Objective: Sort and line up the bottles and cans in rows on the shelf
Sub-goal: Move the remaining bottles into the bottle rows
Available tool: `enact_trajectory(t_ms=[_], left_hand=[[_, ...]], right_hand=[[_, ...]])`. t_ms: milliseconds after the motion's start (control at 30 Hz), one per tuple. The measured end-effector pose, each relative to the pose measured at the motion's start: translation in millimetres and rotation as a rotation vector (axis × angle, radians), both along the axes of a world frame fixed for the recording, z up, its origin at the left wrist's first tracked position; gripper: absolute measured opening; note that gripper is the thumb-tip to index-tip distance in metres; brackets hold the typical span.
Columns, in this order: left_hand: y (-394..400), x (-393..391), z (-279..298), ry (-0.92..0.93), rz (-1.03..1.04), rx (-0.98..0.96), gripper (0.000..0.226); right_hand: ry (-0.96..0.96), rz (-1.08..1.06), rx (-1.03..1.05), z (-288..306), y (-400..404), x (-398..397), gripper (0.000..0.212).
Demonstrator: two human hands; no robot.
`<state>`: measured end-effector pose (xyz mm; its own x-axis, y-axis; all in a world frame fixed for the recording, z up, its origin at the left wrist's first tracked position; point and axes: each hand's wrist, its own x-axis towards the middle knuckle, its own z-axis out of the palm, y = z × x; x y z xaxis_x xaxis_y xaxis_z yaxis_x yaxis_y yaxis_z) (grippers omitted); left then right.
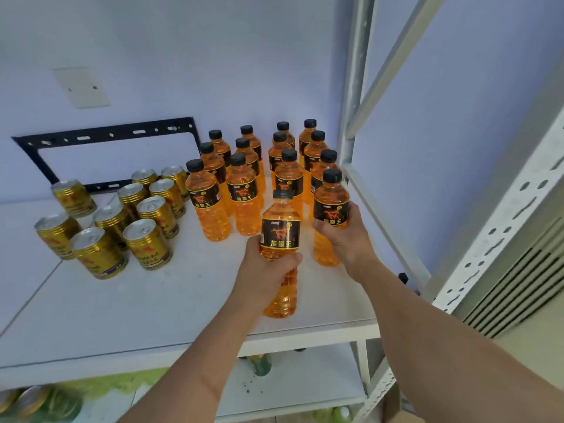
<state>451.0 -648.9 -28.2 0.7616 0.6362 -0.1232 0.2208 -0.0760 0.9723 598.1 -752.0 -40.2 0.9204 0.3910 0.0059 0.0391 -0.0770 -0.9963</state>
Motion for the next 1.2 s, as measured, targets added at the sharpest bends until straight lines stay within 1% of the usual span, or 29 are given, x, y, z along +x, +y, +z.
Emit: enact_trajectory(t_ms=[100, 233, 333, 400, 500, 567, 633, 733, 800, 967, 1100, 1200], left_hand=[[1.2, -0.5, -1.6, -0.054, 0.009, 0.019, 0.052], [0.0, 3.5, 0.4, -0.087, 0.041, 0.111, 0.049], [2.2, 12.0, 2.4, -0.103, 0.064, 0.160, 0.059], [3.5, 16.4, 1.0, -0.125, 0.065, 0.137, 0.063], [6.2, 24.7, -3.2, -0.154, 0.060, 0.105, 0.071], [8.1, 31.2, -5.2, -0.151, 0.051, 0.123, 0.073], [9.2, 36.7, -7.2, -0.145, 0.044, 0.145, 0.075], [10.4, 42.3, -10.9, -0.134, 0.039, 0.182, 0.075], [12.3, 46.3, -13.4, -0.130, 0.028, 0.194, 0.075], [16.6, 54.3, -18.0, -0.107, -0.009, 0.190, 0.080], [18.9, 55.7, -18.8, -0.089, -0.022, 0.181, 0.081], [18.7, 45.2, -16.8, 0.002, -0.033, 0.212, 0.085]], right_hand=[[-0.024, 0.014, -0.034, 0.4, -4.8, -3.4, 0.077], [-0.018, 0.063, -0.089, 3.9, -15.6, -8.9, 0.087], [0.011, 0.077, -0.238, 1.2, -27.3, -11.4, 0.099], [0.033, 0.067, -0.323, -1.7, -36.5, -15.2, 0.105], [0.041, 0.045, -0.398, -6.1, -49.1, -23.8, 0.105], [0.017, 0.041, -0.482, -12.1, -55.3, -29.8, 0.097], [-0.054, 0.040, -0.581, -19.0, -59.6, -36.5, 0.079], [-0.270, 0.056, -0.774, -24.9, -62.8, -48.3, 0.049], [-0.435, 0.099, -0.884, -27.1, -63.8, -54.7, 0.038], [-0.724, 0.197, -1.012, -35.9, -66.1, -58.6, 0.028], [-0.843, 0.241, -1.014, -36.5, -62.2, -60.8, 0.028], [-0.895, 0.269, -1.000, -31.6, -54.0, -67.7, 0.028]])
